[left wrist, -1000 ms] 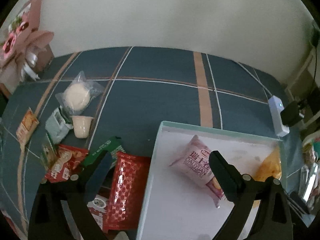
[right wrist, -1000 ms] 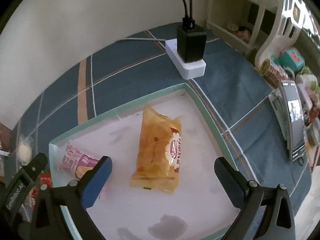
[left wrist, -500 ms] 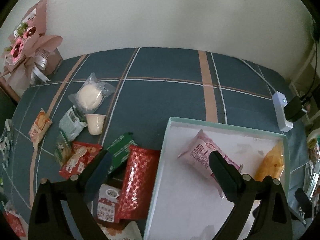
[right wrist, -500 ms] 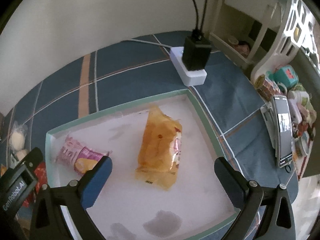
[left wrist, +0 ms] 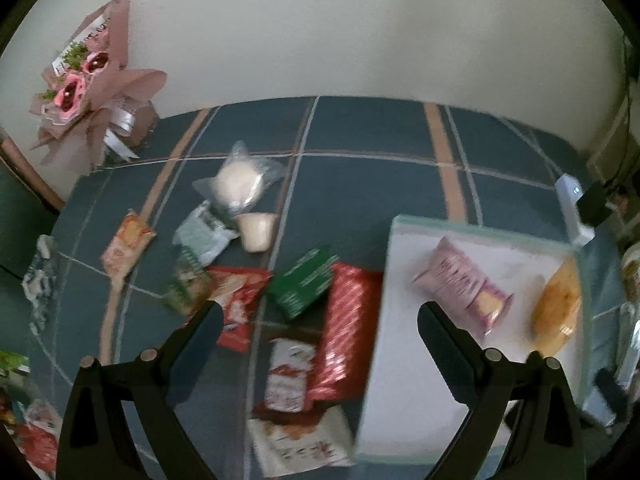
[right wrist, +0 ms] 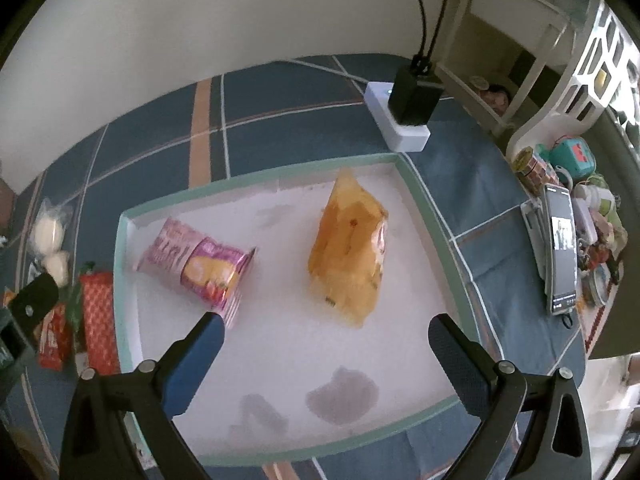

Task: Organize snacks
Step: 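Lift both open tools away from the tray, then reach the left tool to the white printed wrapper and grasp it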

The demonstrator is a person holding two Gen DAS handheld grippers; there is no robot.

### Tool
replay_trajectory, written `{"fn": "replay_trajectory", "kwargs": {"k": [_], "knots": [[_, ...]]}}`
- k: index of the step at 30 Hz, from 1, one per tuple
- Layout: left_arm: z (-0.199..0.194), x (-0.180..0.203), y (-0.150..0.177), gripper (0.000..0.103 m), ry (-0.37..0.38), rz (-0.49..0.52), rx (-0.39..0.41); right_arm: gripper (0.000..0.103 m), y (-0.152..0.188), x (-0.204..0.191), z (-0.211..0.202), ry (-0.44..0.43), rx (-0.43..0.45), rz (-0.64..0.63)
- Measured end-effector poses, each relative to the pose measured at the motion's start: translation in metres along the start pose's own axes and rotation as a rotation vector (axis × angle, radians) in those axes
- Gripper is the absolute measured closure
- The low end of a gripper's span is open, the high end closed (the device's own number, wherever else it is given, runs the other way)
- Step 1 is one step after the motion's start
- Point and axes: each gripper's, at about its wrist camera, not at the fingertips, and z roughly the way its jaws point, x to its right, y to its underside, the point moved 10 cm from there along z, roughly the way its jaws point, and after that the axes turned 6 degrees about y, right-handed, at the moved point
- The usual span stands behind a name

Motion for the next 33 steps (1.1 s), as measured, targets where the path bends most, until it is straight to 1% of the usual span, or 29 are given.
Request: {"fn": "replay_trajectory", "kwargs": {"k": [2,4,7,9,12,14,16,22,24,27,29,33], "knots": [[0.001,-0.009,0.004,0.005,-0.004,0.004,-0.011,0.000,0.005,-0.004,-0.004,0.019,-0.004,-0.027],[0.003,-0.018,0.010,0.005,0.007,-0.016,-0.032,0.000,0.011,-0.009,-0.008,0.031,-0.009,-0.058],[0.007,-0.036,0.022,0.005,0.025,-0.054,-0.068,0.000,0.023,-0.022,-0.015,0.020,-0.032,-0.102],[0.007,-0.048,0.028,0.005,0.020,-0.074,-0.079,0.000,0.033,-0.033,-0.017,-0.004,-0.058,-0.121],[0.007,-0.066,0.037,0.005,0.019,-0.111,-0.092,0.000,0.050,-0.051,-0.020,-0.062,-0.095,-0.148],[0.007,-0.079,0.045,0.005,0.022,-0.140,-0.103,0.000,0.061,-0.067,-0.023,-0.118,-0.123,-0.162],[0.008,-0.086,0.050,0.005,0.021,-0.155,-0.112,0.000,0.072,-0.079,-0.024,-0.150,-0.145,-0.173],[0.015,-0.101,0.069,0.005,0.019,-0.176,-0.152,0.000,0.095,-0.106,-0.030,-0.175,-0.166,-0.224],[0.022,-0.104,0.080,0.005,0.020,-0.185,-0.186,0.000,0.103,-0.114,-0.030,-0.189,-0.180,-0.233],[0.032,-0.104,0.094,0.005,0.042,-0.210,-0.234,0.000,0.113,-0.119,-0.025,-0.167,-0.195,-0.252],[0.037,-0.103,0.103,0.005,0.060,-0.229,-0.257,0.000,0.117,-0.115,-0.019,-0.127,-0.203,-0.251],[0.043,-0.095,0.113,0.005,0.107,-0.257,-0.294,0.000,0.125,-0.105,-0.011,-0.106,-0.231,-0.221]]}}
